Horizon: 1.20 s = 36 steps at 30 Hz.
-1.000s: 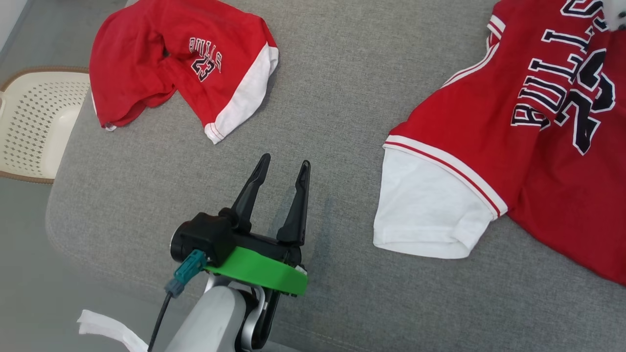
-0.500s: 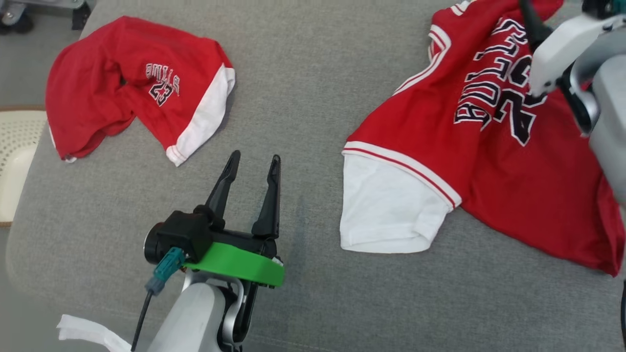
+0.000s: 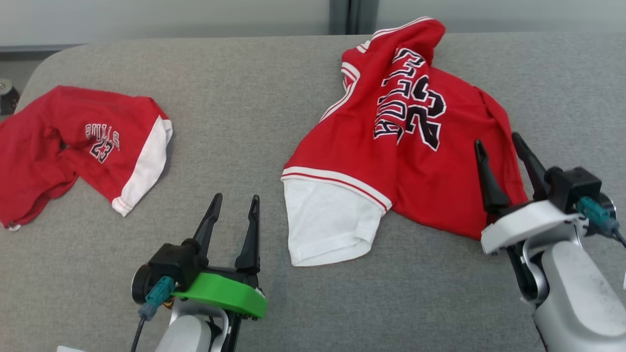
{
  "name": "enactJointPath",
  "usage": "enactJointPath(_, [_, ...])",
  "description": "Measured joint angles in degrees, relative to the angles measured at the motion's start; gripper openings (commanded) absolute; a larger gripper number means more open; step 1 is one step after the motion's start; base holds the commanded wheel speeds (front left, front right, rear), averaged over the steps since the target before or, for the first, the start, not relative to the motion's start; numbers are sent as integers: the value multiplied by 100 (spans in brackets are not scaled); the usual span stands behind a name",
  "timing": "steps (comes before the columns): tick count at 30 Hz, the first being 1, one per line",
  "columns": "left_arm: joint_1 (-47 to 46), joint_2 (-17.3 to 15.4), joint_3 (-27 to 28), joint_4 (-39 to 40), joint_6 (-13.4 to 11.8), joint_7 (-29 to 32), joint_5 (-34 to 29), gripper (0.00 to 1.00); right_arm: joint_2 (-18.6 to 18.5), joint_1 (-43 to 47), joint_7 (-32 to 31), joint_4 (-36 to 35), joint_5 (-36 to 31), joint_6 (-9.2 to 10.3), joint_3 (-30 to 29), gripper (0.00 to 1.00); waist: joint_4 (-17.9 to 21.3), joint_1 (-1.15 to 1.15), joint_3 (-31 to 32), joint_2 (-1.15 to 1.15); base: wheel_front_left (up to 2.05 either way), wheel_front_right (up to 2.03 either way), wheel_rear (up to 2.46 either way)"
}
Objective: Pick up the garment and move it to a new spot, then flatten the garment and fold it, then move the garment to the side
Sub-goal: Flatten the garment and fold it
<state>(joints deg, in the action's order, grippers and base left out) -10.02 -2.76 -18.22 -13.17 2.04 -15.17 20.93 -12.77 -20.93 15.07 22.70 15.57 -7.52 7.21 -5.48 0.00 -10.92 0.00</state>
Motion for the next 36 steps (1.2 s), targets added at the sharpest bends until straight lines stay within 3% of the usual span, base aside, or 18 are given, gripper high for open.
enactJointPath(8, [225, 1, 144, -253, 51, 0, -24, 100, 615, 1256, 0, -865, -266, 0, -447, 100, 431, 0, 325, 0, 0, 0, 0])
enactJointPath(15, [245, 0, 133, -459, 99, 0, -23, 100, 783, 1407, 0, -1138, -330, 0, -633, 100, 577, 0, 418, 0, 0, 0, 0])
enactJointPath(19, [228, -1, -174, -747, 279, 0, 213, 100, 802, 1405, -1, -1191, -332, 1, -669, 100, 626, 0, 395, 0, 0, 0, 0])
enactJointPath(24, [45, 4, -466, -1439, 304, 0, 359, 100, 808, 1379, 0, -1202, -374, 1, -644, 100, 738, 0, 346, 0, 0, 0, 0])
enactJointPath(32, [-359, 3, -727, -2431, -109, 172, 682, 100, 793, 1366, -1, -1207, -374, 1, -751, 100, 882, 0, 198, 0, 0, 0, 0])
enactJointPath(36, [-545, 3, -884, -2669, -100, 170, 853, 100, 792, 1355, 0, -1210, -375, 1, -856, 100, 909, 0, 153, 0, 0, 0, 0])
